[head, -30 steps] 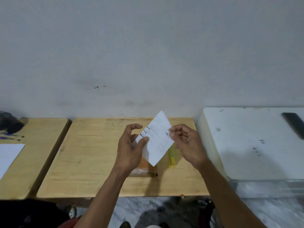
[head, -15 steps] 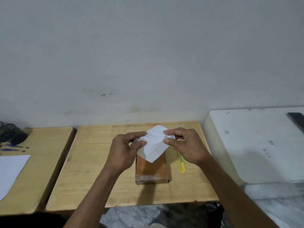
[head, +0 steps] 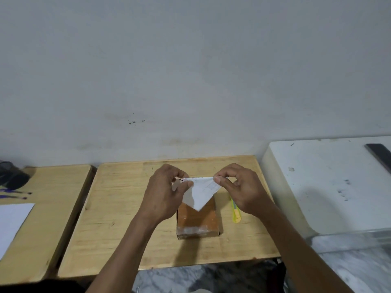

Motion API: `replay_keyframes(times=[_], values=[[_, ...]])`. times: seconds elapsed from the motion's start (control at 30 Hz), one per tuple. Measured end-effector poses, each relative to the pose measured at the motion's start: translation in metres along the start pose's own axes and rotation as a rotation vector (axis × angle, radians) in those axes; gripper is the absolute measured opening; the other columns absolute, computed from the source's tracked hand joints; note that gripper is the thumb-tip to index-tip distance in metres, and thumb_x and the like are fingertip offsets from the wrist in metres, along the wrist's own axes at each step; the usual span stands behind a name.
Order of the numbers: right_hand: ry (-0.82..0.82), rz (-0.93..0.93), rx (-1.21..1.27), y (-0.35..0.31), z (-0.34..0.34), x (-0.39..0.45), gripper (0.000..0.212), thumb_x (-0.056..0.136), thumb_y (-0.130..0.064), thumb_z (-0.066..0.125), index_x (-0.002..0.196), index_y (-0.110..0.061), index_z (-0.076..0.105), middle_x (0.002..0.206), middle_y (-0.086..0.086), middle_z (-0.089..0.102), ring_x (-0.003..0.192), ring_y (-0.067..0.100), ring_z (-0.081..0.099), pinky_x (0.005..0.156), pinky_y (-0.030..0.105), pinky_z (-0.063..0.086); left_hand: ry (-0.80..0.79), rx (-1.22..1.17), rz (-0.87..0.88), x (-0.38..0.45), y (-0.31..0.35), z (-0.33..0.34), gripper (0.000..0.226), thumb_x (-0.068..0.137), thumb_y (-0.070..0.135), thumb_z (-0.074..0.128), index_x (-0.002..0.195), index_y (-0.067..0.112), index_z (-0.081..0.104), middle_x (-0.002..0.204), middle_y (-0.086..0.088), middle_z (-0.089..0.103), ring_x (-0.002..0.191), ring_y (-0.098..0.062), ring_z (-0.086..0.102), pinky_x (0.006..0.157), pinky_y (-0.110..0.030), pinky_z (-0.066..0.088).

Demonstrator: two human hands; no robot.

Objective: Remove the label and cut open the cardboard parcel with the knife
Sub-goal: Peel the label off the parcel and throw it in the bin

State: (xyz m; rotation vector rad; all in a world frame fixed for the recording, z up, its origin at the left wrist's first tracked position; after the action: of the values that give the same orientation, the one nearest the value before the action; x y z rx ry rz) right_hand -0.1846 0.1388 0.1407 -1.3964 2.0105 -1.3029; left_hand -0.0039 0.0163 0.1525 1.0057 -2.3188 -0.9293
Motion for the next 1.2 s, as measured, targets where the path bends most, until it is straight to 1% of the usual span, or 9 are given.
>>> replay_keyframes(times=[0.13,0.2,0.27,0.47,0.57,0.7,0.83,1.0,1.2], values=[[-0.008,-0.053,-0.018,-0.012,0.001,0.004,0.009,0.092,-0.019,0.067,0.089,-0.02,0.075,0.086,-0.01,0.069,0.085,0.008,0.063,0.065,0.009,0.039,-0.055,0.167,0.103,0.008,0.017,0.007,0.017,0.091,0.041,0.062,0.093,0.029,0.074,0.094,0.014,0.067,0.089,-0.014,0.057,0.082,-0.041,0.047],[-0.021,-0.074,-0.087,-0.014,0.001,0.006,0.009,0.092,-0.024,0.064,0.092,-0.026,0.073,0.086,-0.012,0.069,0.084,0.009,0.062,0.07,0.02,0.045,-0.045,0.18,0.118,0.01,0.02,0.01,0.014,0.093,0.034,0.064,0.09,0.028,0.076,0.09,0.012,0.07,0.087,-0.016,0.059,0.084,-0.044,0.048],[-0.056,-0.067,-0.258,-0.018,0.001,0.008,0.01,0.093,-0.035,0.058,0.093,-0.033,0.068,0.086,-0.015,0.066,0.087,0.008,0.056,0.074,0.032,0.048,-0.044,0.178,0.134,0.011,0.022,0.013,0.014,0.093,0.032,0.064,0.09,0.026,0.076,0.089,0.01,0.071,0.087,-0.018,0.059,0.083,-0.044,0.048],[-0.17,-0.091,-0.622,-0.038,0.0,0.02,0.019,0.099,-0.031,0.047,0.093,-0.029,0.065,0.092,-0.013,0.056,0.091,0.007,0.042,0.068,0.031,0.039,-0.054,0.187,0.224,0.02,0.024,0.012,0.011,0.091,0.024,0.069,0.09,0.024,0.08,0.084,0.005,0.072,0.083,-0.019,0.059,0.071,-0.033,0.043],[-0.102,0.037,-0.347,-0.028,0.003,0.021,0.014,0.093,-0.023,0.055,0.083,-0.027,0.063,0.086,-0.014,0.06,0.086,0.009,0.052,0.075,0.034,0.047,0.033,0.15,0.268,0.024,0.025,0.012,0.007,0.085,0.016,0.076,0.082,0.018,0.082,0.07,0.002,0.068,0.071,-0.018,0.053,0.059,-0.021,0.032],[0.064,0.197,0.106,-0.01,0.012,0.013,0.022,0.09,-0.01,0.063,0.073,-0.022,0.067,0.072,-0.011,0.065,0.07,0.006,0.057,0.069,0.022,0.046,0.087,0.031,0.197,0.021,0.03,0.019,0.009,0.083,0.012,0.076,0.078,0.017,0.081,0.069,0.011,0.061,0.073,-0.018,0.058,0.065,-0.028,0.041],[0.476,0.507,0.451,0.039,-0.026,-0.002,0.016,0.09,-0.013,0.066,0.077,-0.018,0.073,0.071,0.002,0.064,0.072,0.025,0.059,0.062,0.041,0.052,0.224,-0.189,-0.066,0.021,0.011,0.0,0.006,0.084,0.018,0.076,0.081,0.021,0.08,0.08,0.016,0.071,0.079,-0.001,0.064,0.065,-0.012,0.044],[0.39,0.414,0.393,0.026,-0.044,-0.009,0.011,0.093,-0.021,0.066,0.089,-0.014,0.074,0.079,0.008,0.071,0.075,0.013,0.062,0.062,0.03,0.052,0.166,-0.363,-0.269,0.029,-0.005,0.001,0.006,0.087,0.023,0.075,0.082,0.024,0.079,0.079,0.013,0.075,0.071,0.005,0.065,0.066,-0.026,0.049],[0.224,0.349,0.557,-0.004,0.005,0.009,0.01,0.092,-0.021,0.068,0.086,-0.014,0.073,0.083,0.003,0.072,0.08,0.014,0.065,0.076,0.029,0.055,0.159,-0.556,-0.364,0.025,0.011,0.026,0.01,0.088,0.019,0.074,0.078,0.018,0.076,0.079,0.001,0.075,0.072,-0.011,0.063,0.07,-0.034,0.051]])
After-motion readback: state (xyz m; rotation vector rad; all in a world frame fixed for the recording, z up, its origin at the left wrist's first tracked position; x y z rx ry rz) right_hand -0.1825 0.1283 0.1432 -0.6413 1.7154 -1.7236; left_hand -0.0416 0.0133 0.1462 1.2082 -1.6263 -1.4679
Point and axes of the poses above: each hand's wrist, its own x-axis towards the middle knuckle, its own z-axis out of the palm, y = z × x, the point moved 2 cm from there along x, towards the middle knuckle
